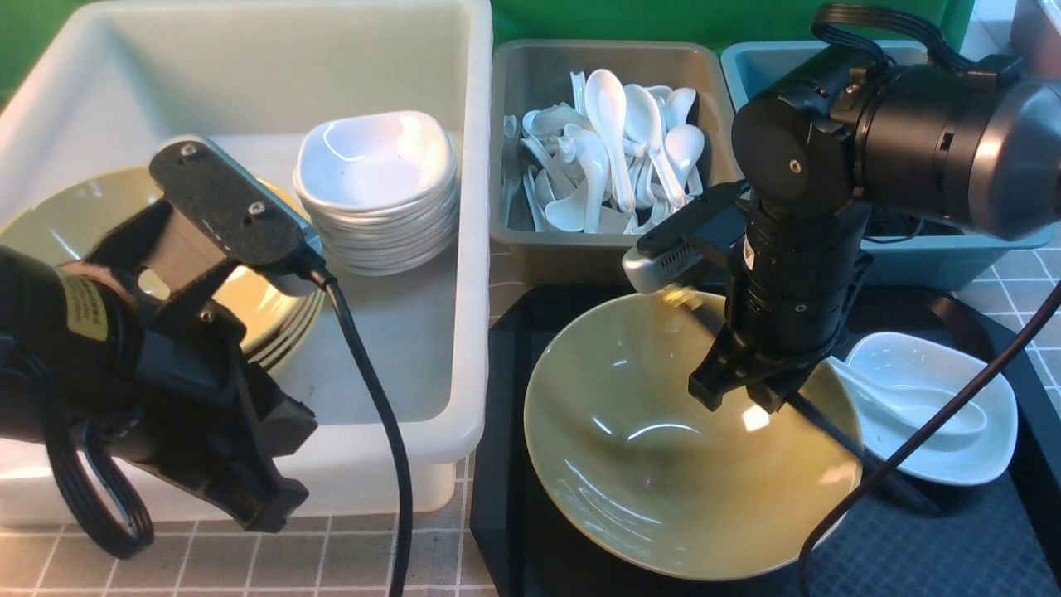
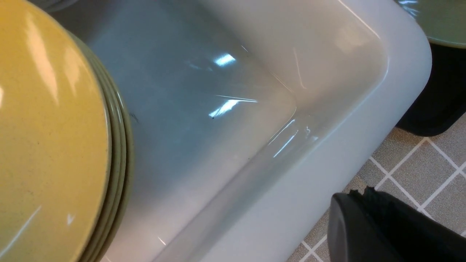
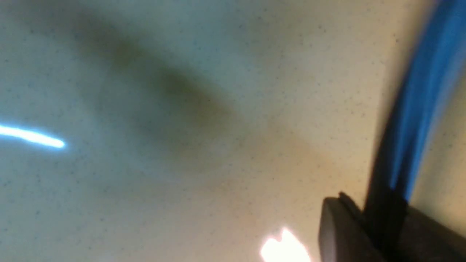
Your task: On grey table put chopsticks spoon bowls plates into blue grey white boxes.
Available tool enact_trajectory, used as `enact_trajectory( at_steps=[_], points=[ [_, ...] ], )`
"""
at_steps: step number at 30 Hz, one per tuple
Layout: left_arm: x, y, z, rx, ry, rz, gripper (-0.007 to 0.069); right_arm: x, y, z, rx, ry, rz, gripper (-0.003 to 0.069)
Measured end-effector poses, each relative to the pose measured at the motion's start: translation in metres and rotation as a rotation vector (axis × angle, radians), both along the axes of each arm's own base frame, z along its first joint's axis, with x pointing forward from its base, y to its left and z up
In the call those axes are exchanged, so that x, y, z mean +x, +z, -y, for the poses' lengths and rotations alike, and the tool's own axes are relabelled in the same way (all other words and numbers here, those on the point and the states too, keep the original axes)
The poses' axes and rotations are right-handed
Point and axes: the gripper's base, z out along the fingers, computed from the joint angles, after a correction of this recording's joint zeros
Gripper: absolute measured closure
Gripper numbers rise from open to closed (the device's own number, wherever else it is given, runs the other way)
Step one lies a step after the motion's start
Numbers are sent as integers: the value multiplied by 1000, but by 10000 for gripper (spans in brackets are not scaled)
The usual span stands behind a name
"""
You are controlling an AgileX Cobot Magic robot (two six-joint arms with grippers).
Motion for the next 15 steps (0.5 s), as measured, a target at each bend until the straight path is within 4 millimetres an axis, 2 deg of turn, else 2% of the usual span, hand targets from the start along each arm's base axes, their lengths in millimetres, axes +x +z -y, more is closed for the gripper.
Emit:
enact_trajectory(
  at_steps=[4, 7, 12, 15],
  points=[
    [0, 1, 1, -17, 1, 3, 635, -1, 0, 0, -3, -1, -6, 555],
    [1, 2, 4, -47, -3, 15, 635, -4, 8, 2, 3, -3, 0, 555],
    [12, 7, 14, -128, -3, 68, 635, -11, 48, 7, 57, 30, 90, 555],
    [33, 15, 27, -161, -8, 62, 635, -10, 76, 7, 91, 63, 156, 555]
  ],
)
